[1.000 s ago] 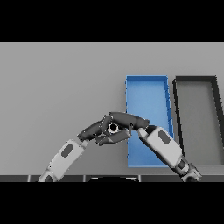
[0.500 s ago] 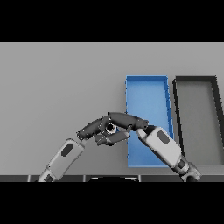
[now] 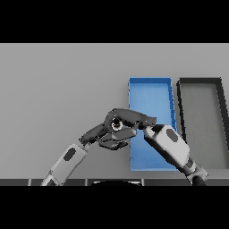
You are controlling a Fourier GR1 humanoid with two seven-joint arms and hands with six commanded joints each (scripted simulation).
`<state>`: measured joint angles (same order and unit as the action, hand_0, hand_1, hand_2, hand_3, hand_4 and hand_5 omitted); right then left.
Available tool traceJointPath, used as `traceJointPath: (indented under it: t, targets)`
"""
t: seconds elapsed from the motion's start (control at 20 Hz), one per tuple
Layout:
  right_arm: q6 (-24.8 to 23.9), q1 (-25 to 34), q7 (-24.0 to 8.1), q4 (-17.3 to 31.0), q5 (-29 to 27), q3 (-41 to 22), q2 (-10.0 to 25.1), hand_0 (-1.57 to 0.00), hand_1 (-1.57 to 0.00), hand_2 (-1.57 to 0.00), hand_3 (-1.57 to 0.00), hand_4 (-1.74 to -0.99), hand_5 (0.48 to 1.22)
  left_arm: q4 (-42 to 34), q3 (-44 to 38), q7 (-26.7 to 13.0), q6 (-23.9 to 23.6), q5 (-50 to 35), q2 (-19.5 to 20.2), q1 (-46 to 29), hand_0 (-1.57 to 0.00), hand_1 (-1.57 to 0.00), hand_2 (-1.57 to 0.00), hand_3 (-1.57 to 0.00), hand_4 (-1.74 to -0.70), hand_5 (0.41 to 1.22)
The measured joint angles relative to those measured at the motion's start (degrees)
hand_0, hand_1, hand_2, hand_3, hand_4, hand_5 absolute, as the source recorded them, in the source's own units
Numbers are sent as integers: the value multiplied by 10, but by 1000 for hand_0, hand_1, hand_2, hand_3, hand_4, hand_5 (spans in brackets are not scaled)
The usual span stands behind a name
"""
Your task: Pick up the blue pipe and place it into the blue bin.
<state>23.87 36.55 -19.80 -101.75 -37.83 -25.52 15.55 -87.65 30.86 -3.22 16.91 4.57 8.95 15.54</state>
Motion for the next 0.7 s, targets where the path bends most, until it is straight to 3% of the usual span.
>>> traceJointPath:
  t: [0.1,0.2,0.35,0.55,0.7]
  targets:
    - [-14,28,-32,0,-44,25,9,-1571,-1571,-1571,-1571,-1659,1221,-4,-2,-5,0,-4,1,0,-3,-2,-2,-2,-915,507]
    - [-48,60,-65,-7,-105,49,13,-1571,-1571,-1571,-1571,-1689,1171,-3,-2,-14,4,-7,-3,5,-1,-1,-1,-1,-920,503]
    - [-92,145,-67,12,-192,111,38,-1571,-1571,-1571,-1571,-1714,1134,-10,4,-18,6,-6,1,-6,0,0,0,0,-915,503]
    - [-118,225,-46,78,-175,167,72,-1571,-1571,-1571,-1571,-1730,1110,-23,7,-4,1,0,4,-11,1,1,1,1,-903,495]
    - [-144,268,-44,172,-120,197,93,-1571,-1571,-1571,-1571,-1735,1131,-27,3,-6,11,-8,12,-12,1,1,1,1,-907,491]
